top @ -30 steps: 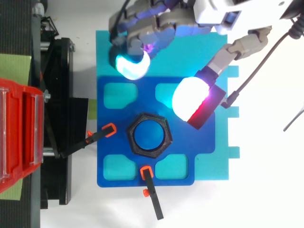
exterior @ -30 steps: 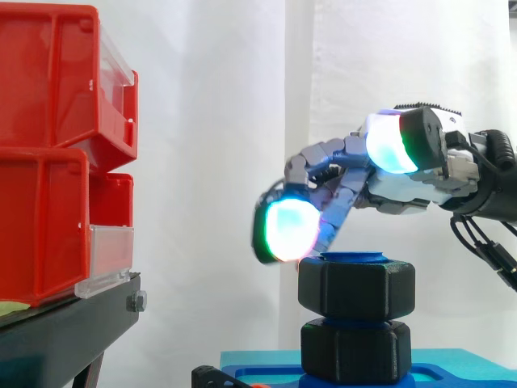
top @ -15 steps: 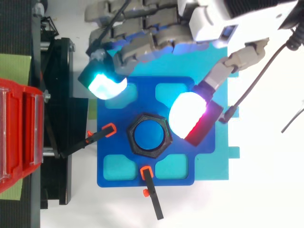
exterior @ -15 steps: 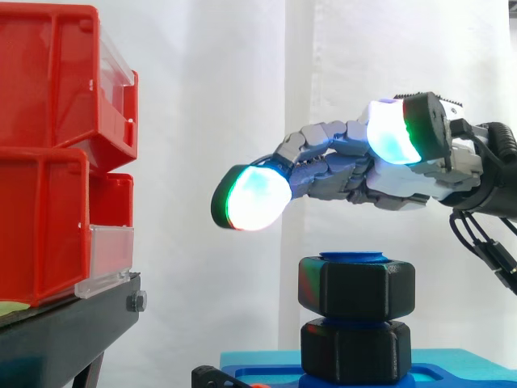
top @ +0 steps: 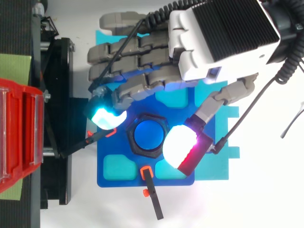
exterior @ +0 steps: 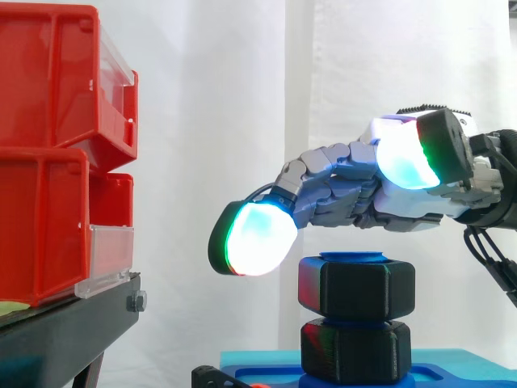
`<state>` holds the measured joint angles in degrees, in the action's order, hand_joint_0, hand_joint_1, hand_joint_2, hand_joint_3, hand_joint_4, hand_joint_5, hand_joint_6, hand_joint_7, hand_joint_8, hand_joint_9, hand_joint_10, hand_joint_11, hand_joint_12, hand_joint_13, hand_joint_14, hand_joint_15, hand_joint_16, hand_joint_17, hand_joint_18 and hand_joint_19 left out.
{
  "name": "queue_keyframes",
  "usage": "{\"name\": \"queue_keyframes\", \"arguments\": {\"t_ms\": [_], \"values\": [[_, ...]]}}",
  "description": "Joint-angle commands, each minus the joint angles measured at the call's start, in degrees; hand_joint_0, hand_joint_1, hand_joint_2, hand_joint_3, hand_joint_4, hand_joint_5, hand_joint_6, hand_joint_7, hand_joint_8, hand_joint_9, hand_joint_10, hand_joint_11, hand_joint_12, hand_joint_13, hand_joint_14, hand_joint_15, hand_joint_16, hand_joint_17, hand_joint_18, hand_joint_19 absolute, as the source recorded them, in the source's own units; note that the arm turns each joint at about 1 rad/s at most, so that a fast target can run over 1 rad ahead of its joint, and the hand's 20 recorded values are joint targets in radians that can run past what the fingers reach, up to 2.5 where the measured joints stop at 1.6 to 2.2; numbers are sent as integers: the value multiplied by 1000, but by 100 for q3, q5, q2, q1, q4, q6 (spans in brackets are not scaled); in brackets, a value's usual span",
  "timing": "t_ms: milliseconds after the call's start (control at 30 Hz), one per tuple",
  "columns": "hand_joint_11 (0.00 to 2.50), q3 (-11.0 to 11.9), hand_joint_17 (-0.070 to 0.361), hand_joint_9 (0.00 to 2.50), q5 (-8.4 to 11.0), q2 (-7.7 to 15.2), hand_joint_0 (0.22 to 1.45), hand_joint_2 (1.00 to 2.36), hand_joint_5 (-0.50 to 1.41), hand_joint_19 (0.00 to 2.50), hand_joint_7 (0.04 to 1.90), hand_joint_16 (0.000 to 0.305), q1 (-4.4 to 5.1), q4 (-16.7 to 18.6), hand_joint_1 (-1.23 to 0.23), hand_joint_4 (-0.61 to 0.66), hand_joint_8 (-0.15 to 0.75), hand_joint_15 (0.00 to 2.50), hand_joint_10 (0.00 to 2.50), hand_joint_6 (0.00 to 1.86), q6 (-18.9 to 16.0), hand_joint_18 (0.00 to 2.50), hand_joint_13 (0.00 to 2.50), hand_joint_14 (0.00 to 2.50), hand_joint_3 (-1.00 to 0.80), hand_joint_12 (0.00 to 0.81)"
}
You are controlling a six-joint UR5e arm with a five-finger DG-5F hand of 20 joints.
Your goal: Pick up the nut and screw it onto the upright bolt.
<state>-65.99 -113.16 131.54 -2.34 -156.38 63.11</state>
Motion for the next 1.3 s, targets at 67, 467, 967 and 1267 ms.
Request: {"name": "queue_keyframes", "arguments": {"t_ms": [67, 467, 967, 1267], "values": [[0, -1, 111, 360, 13, -6, 427, 1000, -142, 0, 702, 49, 49, -130, -222, 125, 216, 0, 0, 502, 0, 0, 3, 0, -500, 345], [0, -1, 109, 439, 48, 3, 432, 1000, -94, 0, 1070, 49, 111, -130, -226, 187, 245, 0, 0, 505, 0, 0, 69, 0, -500, 354], [0, -1, 105, 571, 48, 3, 440, 1000, -59, 0, 1292, 47, 84, -112, -227, 164, 268, 0, 0, 504, 0, 0, 164, 0, -500, 352], [0, -1, 100, 658, 39, 3, 451, 1000, -37, 0, 1437, 45, 58, -95, -226, 165, 276, 0, 0, 503, 0, 0, 238, 0, -500, 346]]}}
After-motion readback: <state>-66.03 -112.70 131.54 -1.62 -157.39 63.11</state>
